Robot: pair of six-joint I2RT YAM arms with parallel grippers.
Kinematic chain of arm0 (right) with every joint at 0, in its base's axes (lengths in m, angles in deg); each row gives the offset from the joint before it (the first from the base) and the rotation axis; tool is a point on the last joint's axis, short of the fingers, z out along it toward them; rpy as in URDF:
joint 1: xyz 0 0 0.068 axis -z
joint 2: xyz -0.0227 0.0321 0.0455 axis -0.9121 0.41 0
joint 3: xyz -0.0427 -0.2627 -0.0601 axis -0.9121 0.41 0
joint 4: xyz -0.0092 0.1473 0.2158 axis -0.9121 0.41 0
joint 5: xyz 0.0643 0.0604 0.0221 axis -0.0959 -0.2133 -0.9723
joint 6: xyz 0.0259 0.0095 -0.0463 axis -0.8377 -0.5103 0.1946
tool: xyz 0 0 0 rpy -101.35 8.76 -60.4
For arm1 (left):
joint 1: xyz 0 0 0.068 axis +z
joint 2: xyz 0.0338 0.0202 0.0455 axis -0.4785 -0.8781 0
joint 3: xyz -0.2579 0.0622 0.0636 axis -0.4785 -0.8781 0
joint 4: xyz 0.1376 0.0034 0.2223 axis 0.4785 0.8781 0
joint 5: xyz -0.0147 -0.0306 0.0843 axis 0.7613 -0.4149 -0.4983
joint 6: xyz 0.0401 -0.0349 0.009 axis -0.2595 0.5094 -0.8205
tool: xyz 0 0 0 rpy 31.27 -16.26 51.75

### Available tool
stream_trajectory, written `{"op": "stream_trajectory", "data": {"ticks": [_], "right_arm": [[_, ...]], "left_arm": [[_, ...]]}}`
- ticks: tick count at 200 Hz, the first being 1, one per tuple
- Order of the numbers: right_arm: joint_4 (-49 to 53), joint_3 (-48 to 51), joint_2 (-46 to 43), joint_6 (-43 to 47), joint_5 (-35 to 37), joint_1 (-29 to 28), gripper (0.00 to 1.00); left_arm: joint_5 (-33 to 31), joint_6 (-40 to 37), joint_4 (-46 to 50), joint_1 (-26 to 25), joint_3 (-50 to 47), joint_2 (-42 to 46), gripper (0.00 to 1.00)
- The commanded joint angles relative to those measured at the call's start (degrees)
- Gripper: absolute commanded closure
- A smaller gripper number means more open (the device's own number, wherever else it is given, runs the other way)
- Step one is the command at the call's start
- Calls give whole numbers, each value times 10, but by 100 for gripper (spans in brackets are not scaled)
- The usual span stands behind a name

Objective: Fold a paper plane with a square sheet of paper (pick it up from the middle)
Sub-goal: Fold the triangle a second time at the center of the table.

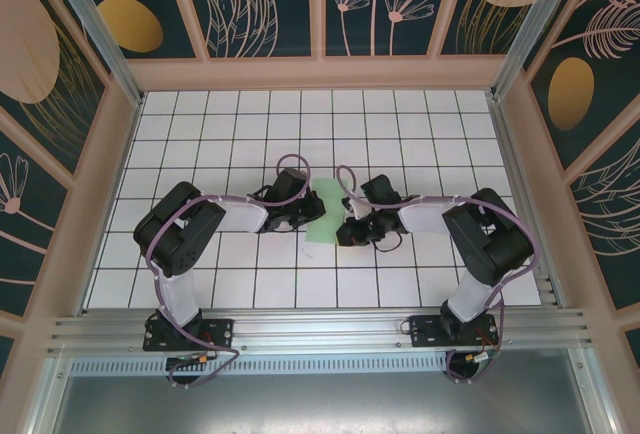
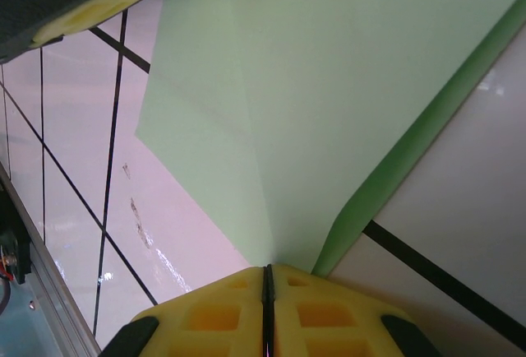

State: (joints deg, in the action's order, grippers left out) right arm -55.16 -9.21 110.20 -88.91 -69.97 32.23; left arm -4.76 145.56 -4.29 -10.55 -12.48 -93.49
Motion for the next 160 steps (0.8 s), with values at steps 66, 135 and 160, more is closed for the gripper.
{"op": "stream_trajectory", "data": {"ticks": [66, 135, 160], "right_arm": [[21, -73, -37, -38, -40, 3, 88], [12, -95, 62, -44, -3, -1, 88], [41, -89, 82, -32, 47, 0, 88]], "left_arm": [[-1, -17, 24, -4, -8, -6, 90], [-2, -20, 29, -4, -6, -4, 90], [-2, -21, 27, -4, -7, -3, 90]]}}
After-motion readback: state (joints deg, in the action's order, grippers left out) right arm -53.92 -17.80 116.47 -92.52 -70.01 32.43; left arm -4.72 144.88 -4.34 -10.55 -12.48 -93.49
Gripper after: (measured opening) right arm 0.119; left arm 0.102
